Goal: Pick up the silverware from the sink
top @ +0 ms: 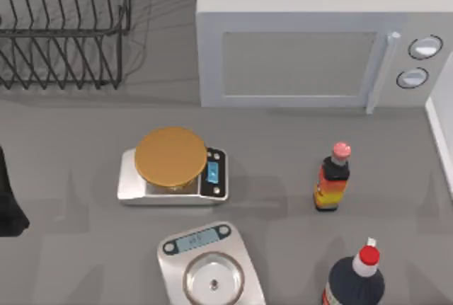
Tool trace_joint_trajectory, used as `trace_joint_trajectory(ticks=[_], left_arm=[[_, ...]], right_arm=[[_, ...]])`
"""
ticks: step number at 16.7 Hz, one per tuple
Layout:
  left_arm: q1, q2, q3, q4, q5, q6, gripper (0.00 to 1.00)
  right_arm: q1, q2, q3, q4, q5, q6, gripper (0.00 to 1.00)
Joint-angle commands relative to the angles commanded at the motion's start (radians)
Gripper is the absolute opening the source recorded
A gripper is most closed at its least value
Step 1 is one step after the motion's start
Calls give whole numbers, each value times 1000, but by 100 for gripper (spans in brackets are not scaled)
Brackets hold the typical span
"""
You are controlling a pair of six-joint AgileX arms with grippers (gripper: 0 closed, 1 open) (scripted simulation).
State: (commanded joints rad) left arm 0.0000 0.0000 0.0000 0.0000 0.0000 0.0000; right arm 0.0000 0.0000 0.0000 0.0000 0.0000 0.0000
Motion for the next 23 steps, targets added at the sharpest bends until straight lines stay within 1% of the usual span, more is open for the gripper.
trace_joint_trajectory(ticks=[7, 11, 16, 23], left_arm=[[0, 0, 0, 0, 0, 0, 100], [0, 0, 0, 0, 0, 0, 100], [0, 0, 0, 0, 0, 0, 100], [0, 0, 0, 0, 0, 0, 100]], right_arm=[[-1, 10, 9, -6, 0, -1, 100], [-19, 149, 139, -85, 0, -18, 100], [-65, 522, 479, -286, 1, -60, 100], [-154, 1242, 1130, -675, 3, -143, 100]])
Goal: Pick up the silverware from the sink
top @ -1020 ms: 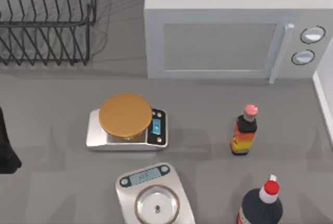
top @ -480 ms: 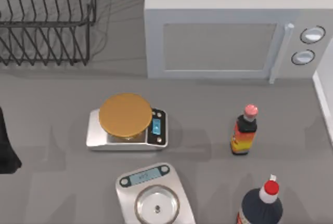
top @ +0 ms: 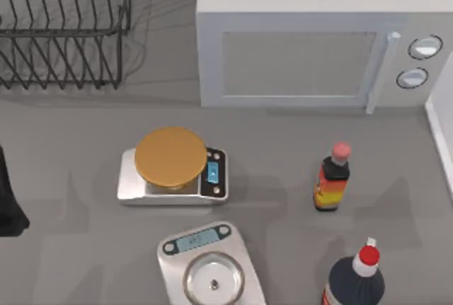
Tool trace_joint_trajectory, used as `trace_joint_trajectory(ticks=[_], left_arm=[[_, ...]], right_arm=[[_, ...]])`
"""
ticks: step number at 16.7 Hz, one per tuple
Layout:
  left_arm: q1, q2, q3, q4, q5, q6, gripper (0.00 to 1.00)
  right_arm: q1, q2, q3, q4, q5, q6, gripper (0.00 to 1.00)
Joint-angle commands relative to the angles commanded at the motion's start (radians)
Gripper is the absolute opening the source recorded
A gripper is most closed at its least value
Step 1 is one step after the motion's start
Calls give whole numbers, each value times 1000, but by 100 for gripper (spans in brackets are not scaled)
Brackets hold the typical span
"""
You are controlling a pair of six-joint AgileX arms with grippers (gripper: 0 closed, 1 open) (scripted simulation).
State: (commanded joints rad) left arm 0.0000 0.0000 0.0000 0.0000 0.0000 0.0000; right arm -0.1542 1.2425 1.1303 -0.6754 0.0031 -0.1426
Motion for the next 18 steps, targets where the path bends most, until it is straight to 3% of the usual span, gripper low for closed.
trace_joint_trajectory(ticks=[10, 14, 18], left_arm=[[0, 0, 0, 0, 0, 0, 100], [0, 0, 0, 0, 0, 0, 100], [0, 0, 0, 0, 0, 0, 100]], right_arm=[[-114, 964, 841, -497, 2, -105, 100], [-137, 1174, 1022, -601, 3, -127, 100], [-143, 1222, 1064, -626, 3, -132, 100]])
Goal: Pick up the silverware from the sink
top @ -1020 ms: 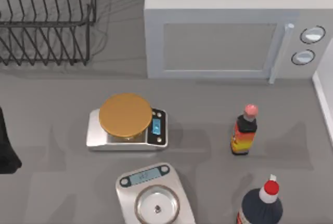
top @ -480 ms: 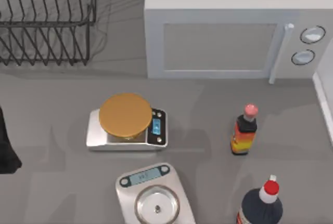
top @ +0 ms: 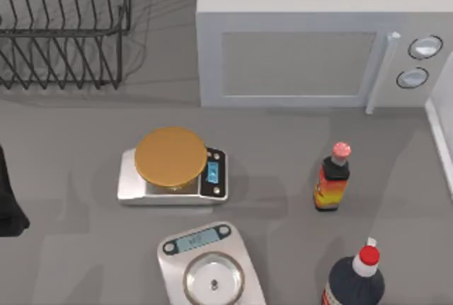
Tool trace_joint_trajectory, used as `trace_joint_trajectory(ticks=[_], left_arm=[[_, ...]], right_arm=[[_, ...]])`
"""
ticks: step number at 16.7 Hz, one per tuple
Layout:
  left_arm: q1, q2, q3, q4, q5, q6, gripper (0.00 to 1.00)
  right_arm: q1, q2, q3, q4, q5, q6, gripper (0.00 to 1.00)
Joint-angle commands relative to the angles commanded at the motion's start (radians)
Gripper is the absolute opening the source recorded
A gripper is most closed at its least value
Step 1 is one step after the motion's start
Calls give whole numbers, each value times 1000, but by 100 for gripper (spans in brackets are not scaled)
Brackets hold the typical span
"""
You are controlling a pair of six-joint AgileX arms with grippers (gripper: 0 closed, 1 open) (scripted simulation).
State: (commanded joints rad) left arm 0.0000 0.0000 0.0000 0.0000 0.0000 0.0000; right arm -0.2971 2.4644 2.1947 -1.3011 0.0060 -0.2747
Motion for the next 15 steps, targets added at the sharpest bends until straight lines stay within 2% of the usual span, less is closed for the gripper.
trace_joint_trajectory(ticks=[6, 15], left_arm=[[0, 0, 0, 0, 0, 0, 100], [0, 0, 0, 0, 0, 0, 100]], right_arm=[[6, 16, -29, 41, 0, 1, 100], [2, 177, -241, 423, 2, 3, 100]])
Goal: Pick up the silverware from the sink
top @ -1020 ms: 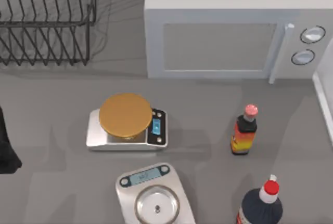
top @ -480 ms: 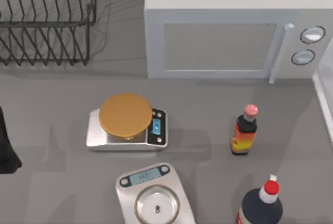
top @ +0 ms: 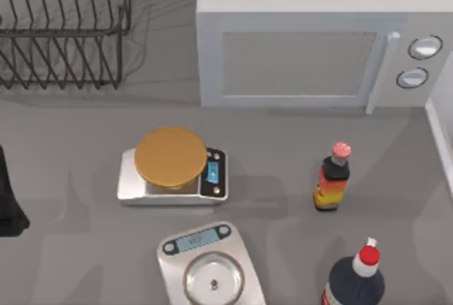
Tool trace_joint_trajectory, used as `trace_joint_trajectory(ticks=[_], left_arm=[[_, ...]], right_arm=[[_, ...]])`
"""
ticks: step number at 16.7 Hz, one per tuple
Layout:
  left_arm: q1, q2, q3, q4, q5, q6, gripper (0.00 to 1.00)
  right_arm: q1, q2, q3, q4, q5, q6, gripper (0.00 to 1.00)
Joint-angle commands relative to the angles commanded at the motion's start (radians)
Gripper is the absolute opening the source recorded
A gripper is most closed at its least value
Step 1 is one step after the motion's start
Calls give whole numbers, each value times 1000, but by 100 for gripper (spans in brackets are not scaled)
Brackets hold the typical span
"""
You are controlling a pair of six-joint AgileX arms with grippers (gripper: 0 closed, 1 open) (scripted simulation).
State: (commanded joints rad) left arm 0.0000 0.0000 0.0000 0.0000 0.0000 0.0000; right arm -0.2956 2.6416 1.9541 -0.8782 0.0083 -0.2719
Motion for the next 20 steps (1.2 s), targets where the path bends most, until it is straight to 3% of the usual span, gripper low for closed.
trace_joint_trajectory(ticks=[5, 18, 20], left_arm=[[0, 0, 0, 0, 0, 0, 100], [0, 0, 0, 0, 0, 0, 100], [0, 0, 0, 0, 0, 0, 100]], right_arm=[[0, 9, -10, 15, 0, 0, 100], [0, 9, -10, 15, 0, 0, 2], [0, 9, -10, 15, 0, 0, 0]])
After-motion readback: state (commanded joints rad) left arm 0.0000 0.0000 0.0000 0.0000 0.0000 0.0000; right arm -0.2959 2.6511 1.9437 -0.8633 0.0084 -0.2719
